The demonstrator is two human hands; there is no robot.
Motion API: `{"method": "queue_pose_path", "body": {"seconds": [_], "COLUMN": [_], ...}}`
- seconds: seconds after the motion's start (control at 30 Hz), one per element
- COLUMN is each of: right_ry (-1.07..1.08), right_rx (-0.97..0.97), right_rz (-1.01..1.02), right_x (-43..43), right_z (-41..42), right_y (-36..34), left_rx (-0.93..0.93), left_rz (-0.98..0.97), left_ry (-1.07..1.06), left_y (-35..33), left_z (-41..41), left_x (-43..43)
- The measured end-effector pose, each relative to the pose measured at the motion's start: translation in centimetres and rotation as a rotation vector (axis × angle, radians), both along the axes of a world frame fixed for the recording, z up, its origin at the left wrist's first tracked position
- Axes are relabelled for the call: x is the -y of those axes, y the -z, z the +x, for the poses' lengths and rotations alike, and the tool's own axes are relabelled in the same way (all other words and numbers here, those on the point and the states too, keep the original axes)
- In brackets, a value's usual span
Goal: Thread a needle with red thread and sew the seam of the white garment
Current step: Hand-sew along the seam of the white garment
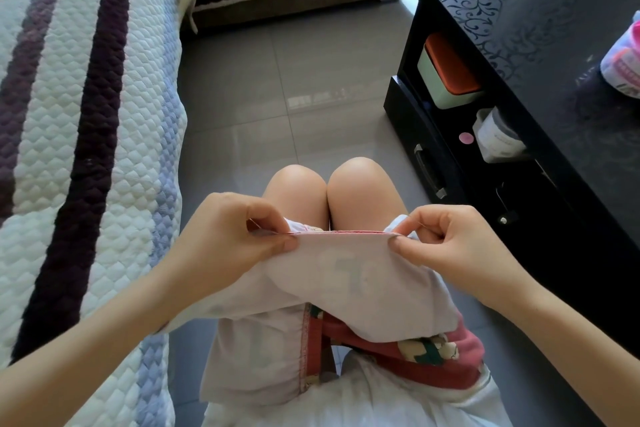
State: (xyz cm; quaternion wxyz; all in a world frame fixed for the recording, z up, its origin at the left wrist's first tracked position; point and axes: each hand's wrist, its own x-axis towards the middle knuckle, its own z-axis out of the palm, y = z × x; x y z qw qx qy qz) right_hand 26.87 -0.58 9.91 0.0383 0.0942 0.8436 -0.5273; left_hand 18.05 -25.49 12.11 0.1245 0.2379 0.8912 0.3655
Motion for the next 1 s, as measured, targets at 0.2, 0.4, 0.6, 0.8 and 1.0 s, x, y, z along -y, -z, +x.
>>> {"method": "queue_pose_path", "body": {"seconds": [0.2, 0.4, 0.6, 0.8, 1.0], "right_ry": [0.078, 0.038, 0.005, 0.007, 0.11], "right_rx": [0.156, 0.118, 0.094, 0.087, 0.068], "right_rz": [-0.115, -0.088, -0.088, -0.141, -0.292], "right_x": [0.5, 0.4, 0.1, -0.3, -1.0], "right_z": [-0.4, -0.3, -0.2, 0.1, 0.9], "right_y": [-0.6, -1.1, -1.3, -1.3, -1.3], "left_rx": [0.204, 0.294, 0.165, 0.169, 0.394], "left_rz": [-0.079, -0.227, -0.17, -0.055, -0.003], "left_ry": [0.091, 0.195, 0.304, 0.365, 0.268], "left_y": [-0.4, -0.3, -0.5, 0.2, 0.7], "left_z": [-1.1, -1.8, -1.2, -0.4, 0.3], "left_x": [-0.6, -2.6, -6.7, -8.3, -7.9]}}
